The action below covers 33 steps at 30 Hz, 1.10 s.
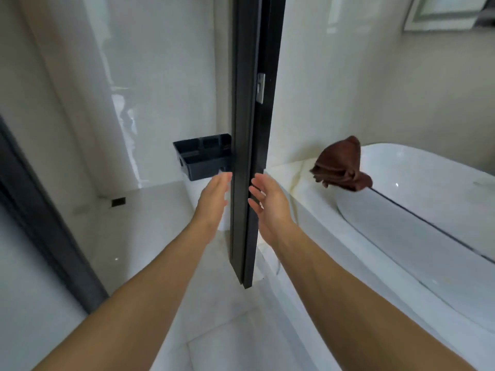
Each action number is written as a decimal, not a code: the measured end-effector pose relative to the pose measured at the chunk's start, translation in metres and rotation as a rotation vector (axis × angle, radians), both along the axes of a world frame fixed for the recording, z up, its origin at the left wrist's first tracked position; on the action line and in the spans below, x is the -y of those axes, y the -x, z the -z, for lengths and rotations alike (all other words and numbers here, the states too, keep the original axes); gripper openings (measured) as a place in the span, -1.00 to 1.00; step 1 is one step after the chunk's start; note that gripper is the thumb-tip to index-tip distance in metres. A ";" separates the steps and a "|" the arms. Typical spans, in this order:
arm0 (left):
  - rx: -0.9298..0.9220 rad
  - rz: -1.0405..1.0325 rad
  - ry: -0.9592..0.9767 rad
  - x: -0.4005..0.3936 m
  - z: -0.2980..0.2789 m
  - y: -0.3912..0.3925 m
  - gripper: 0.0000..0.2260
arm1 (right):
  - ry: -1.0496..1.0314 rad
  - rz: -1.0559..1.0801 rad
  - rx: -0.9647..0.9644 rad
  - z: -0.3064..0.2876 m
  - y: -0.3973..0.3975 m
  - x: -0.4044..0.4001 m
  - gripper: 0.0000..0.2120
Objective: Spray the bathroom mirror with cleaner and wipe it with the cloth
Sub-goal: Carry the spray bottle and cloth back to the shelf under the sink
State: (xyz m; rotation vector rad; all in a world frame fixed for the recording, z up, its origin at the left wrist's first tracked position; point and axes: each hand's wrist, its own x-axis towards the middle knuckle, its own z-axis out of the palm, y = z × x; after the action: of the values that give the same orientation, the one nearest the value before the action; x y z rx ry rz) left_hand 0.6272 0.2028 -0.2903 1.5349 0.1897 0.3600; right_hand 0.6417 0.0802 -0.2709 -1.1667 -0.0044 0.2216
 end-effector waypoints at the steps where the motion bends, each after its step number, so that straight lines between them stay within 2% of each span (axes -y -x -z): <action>1: 0.017 -0.003 -0.028 0.003 -0.035 -0.005 -0.77 | 0.016 0.002 0.023 -0.034 -0.003 0.002 -0.68; 4: 0.054 0.020 -0.113 0.021 -0.137 -0.026 -0.71 | 0.056 0.051 0.081 -0.129 -0.019 0.021 -0.81; 7: 0.070 0.061 -0.184 0.051 -0.219 -0.048 -0.69 | 0.129 0.141 0.105 -0.202 -0.041 0.059 -0.83; 10: 0.048 0.137 -0.284 0.086 -0.271 -0.068 -0.62 | 0.215 0.271 0.077 -0.244 -0.059 0.112 -0.79; 12: 0.031 0.195 -0.365 0.105 -0.289 -0.078 -0.61 | 0.228 0.351 0.023 -0.254 -0.067 0.150 -0.85; 15: 0.021 0.306 -0.536 0.129 -0.291 -0.095 -0.61 | 0.318 0.436 -0.071 -0.245 -0.075 0.201 -0.83; 18: 0.020 0.439 -0.807 0.149 -0.269 -0.114 -0.58 | 0.443 0.480 -0.183 -0.217 -0.078 0.235 -0.77; 22: 0.020 0.668 -1.280 0.169 -0.230 -0.146 -0.58 | 0.571 0.379 -0.330 -0.172 -0.077 0.253 -0.83; 25: 0.122 0.814 -1.571 0.176 -0.202 -0.176 -0.69 | 0.677 0.280 -0.446 -0.143 -0.080 0.249 -0.83; 27: 0.227 0.864 -1.687 0.177 -0.184 -0.199 -0.74 | 0.751 0.236 -0.513 -0.125 -0.086 0.239 -0.80; 30: 0.376 0.924 -1.788 0.181 -0.161 -0.228 -0.71 | 0.886 0.206 -0.514 -0.107 -0.094 0.227 -0.76; 33: 0.512 0.959 -1.873 0.185 -0.148 -0.242 -0.68 | 1.026 0.127 -0.511 -0.099 -0.098 0.217 -0.59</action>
State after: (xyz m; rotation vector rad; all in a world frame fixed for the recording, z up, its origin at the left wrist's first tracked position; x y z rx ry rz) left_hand 0.8693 0.0179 -0.1421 2.9176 -1.6977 0.0360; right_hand 0.7393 -0.1373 -0.1716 -2.0857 0.7023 0.4273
